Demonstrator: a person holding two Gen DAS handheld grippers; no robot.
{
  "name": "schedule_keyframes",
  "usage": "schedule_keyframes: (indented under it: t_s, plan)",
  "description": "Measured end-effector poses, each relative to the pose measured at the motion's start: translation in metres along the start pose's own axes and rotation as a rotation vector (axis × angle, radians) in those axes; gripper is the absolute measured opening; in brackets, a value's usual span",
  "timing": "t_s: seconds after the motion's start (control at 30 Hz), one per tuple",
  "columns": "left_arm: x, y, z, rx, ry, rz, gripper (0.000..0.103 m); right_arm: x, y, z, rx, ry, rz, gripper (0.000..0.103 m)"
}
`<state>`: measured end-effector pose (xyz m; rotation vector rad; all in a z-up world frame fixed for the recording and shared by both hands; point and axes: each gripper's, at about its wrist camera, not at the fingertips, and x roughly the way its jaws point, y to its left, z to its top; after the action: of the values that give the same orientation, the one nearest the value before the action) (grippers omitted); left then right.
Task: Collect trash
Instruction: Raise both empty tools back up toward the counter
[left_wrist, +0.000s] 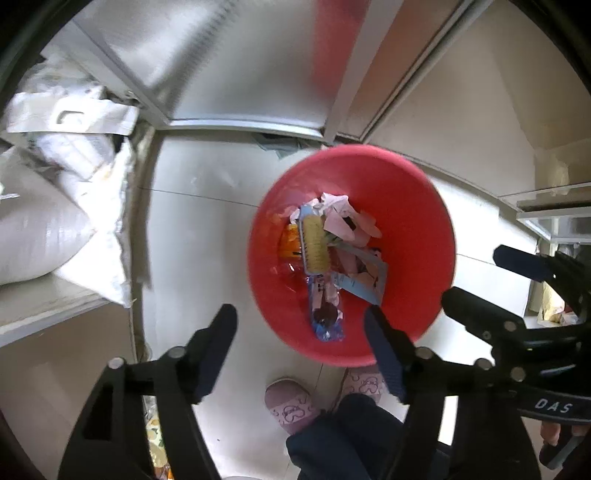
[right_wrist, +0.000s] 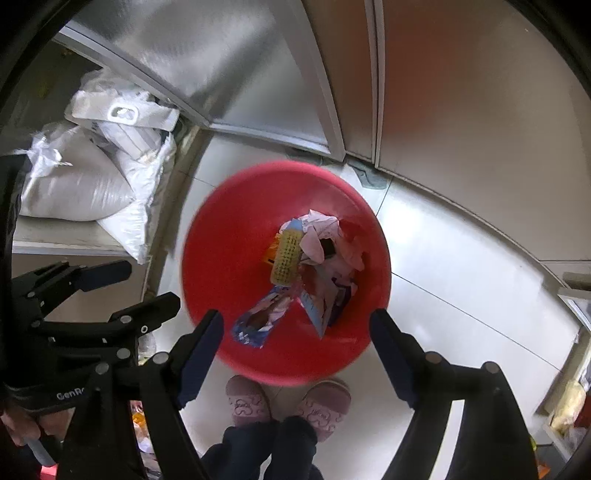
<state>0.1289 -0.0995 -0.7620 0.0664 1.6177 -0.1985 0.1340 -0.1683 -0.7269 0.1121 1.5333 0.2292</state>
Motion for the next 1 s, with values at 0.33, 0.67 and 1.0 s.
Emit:
schedule_keyframes:
  t_s: [0.33, 0.67, 1.0]
  plan:
    - [-0.167, 0.007, -0.026, -0.039, -0.118, 0.033, 0.089, -0.151, 0.051, -0.008, -0.007, -0.103, -0.029, 0.098]
    - [-0.357, -0.011, -0.057, -0.03, -0.268, 0.035, 0.102, -0.331, 0.097, -0.025, -0.089, -0.257, -0.075, 0.102]
    - [-0.51, -0.039, -0.083, -0.014, -0.446, 0.016, 0.102, -0.467, 0.115, -0.052, -0.074, -0.434, -0.059, 0.102]
